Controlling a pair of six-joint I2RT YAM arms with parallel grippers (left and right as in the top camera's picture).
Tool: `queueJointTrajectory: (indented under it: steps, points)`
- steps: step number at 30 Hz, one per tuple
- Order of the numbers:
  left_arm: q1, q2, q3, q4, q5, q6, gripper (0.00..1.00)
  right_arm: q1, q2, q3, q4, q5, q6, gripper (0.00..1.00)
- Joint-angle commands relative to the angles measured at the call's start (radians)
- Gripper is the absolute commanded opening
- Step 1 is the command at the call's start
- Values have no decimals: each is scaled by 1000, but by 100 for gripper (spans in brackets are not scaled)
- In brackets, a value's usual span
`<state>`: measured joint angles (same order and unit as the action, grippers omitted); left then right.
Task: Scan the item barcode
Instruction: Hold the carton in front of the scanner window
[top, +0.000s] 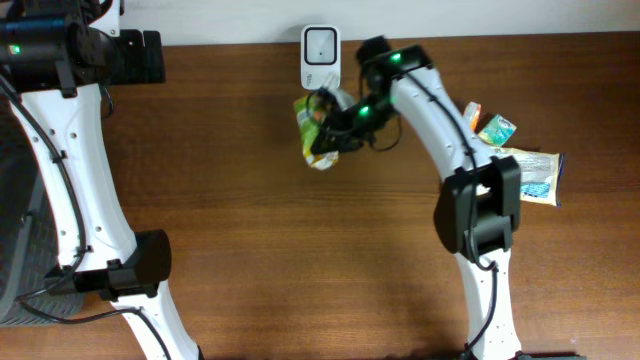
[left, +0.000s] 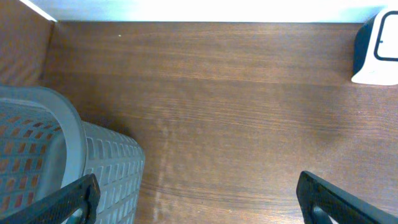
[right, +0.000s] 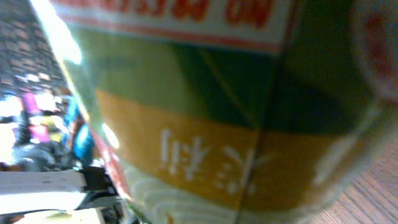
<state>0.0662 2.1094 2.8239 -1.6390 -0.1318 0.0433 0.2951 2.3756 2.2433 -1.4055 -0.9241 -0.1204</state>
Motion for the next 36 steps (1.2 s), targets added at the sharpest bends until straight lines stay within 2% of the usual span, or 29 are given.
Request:
queueJointTrajectory:
  steps: [1, 8, 13, 16, 18, 22, 24, 26, 28, 30, 36]
  points:
    - [7, -11, 8, -2, -4, -5, 99, -52, -11, 99, -45, -163, -42, 13]
    - [6, -11, 8, -2, -4, -5, 99, -102, -12, 325, -182, -205, -52, 13]
    - [16, -11, 8, -2, -4, -5, 99, -98, -12, 398, -208, -185, -52, 13]
    - [14, -11, 8, -2, -3, -5, 99, -90, -12, 402, -206, -92, -50, 13]
    - [14, -11, 8, -2, -4, -5, 99, -64, -12, 402, -200, 86, -13, 14]
    - [16, -11, 8, -2, -4, -5, 99, 20, -12, 402, -131, 598, 141, 14]
    - [15, -11, 8, -2, -4, -5, 99, 62, -12, 402, -77, 838, 172, 14]
    - [15, -11, 8, -2, -4, -5, 99, 127, -11, 392, 19, 1232, 181, 14]
    - [16, -11, 8, -2, -4, -6, 99, 164, -11, 369, 118, 1470, 180, 12]
    - [15, -11, 8, -2, -4, -5, 99, 185, -11, 337, 243, 1593, 129, 8]
    - [15, -11, 8, -2, -4, -5, 99, 174, 23, 220, 609, 1611, -120, 9]
